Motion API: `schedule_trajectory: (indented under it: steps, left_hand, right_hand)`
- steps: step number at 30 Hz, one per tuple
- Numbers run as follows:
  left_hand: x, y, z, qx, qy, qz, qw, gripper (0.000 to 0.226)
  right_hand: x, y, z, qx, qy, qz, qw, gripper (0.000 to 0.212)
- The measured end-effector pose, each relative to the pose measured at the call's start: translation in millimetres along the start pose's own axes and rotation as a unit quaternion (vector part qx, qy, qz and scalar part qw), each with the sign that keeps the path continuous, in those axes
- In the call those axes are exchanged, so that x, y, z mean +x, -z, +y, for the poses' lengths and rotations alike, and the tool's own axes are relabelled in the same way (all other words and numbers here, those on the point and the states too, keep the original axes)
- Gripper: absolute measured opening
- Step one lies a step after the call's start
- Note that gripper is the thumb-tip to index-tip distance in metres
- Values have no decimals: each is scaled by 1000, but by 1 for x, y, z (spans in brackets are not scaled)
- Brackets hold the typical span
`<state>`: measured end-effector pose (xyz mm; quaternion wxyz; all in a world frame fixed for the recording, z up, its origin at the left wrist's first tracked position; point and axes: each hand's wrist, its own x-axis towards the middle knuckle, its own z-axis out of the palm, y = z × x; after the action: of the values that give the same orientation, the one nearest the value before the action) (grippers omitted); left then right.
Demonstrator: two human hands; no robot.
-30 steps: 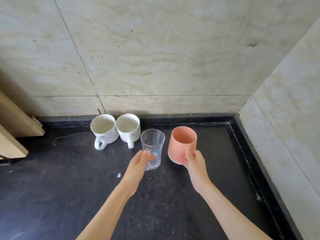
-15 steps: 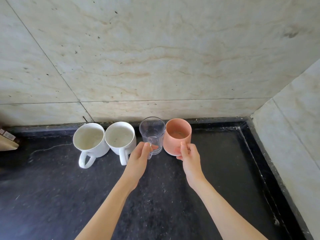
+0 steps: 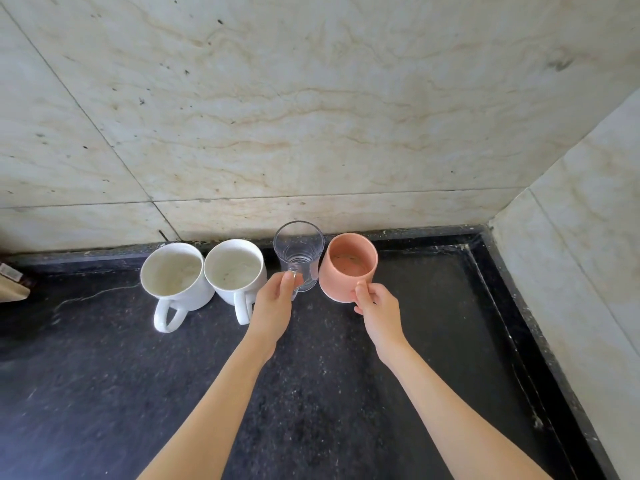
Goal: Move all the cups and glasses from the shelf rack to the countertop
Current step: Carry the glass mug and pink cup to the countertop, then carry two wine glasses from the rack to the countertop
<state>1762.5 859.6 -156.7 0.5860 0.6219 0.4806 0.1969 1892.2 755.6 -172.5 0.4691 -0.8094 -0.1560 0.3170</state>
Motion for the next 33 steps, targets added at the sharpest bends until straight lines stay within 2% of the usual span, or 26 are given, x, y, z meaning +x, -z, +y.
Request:
schedule_trajectory:
  steps: [4, 8, 11, 15, 17, 19, 25, 33]
  left_hand:
    - [-22, 9, 11, 121, -59, -13, 991, 23]
    - [-60, 34, 16, 196, -87, -47, 976, 48]
    - [-93, 57, 31, 255, -129, -17, 958, 54]
    - [-152, 86, 55, 374, -198, 69, 903, 57]
    - [-189, 97, 61, 408, -175, 106, 890, 60]
    - [-227, 107, 66, 405, -135, 141, 893, 60]
    - [-350, 138, 72, 440, -100, 234, 861, 60]
    - [-537, 213, 22, 453, -11, 372, 810, 58]
  right_hand:
    - [-15, 9, -6, -64, 32, 11, 997, 23]
    - [-41, 27, -12, -157, 82, 10, 984, 33]
    - [-68, 43, -31, -231, 158, -15, 960, 35]
    - [-126, 60, -66, -323, 255, -87, 907, 43]
    - [-160, 66, -81, -364, 322, -110, 867, 51]
    - [-197, 69, -92, -400, 376, -139, 824, 60]
    - [-299, 68, -115, -415, 509, -176, 734, 69]
    - [-443, 0, -106, -400, 575, -314, 641, 71]
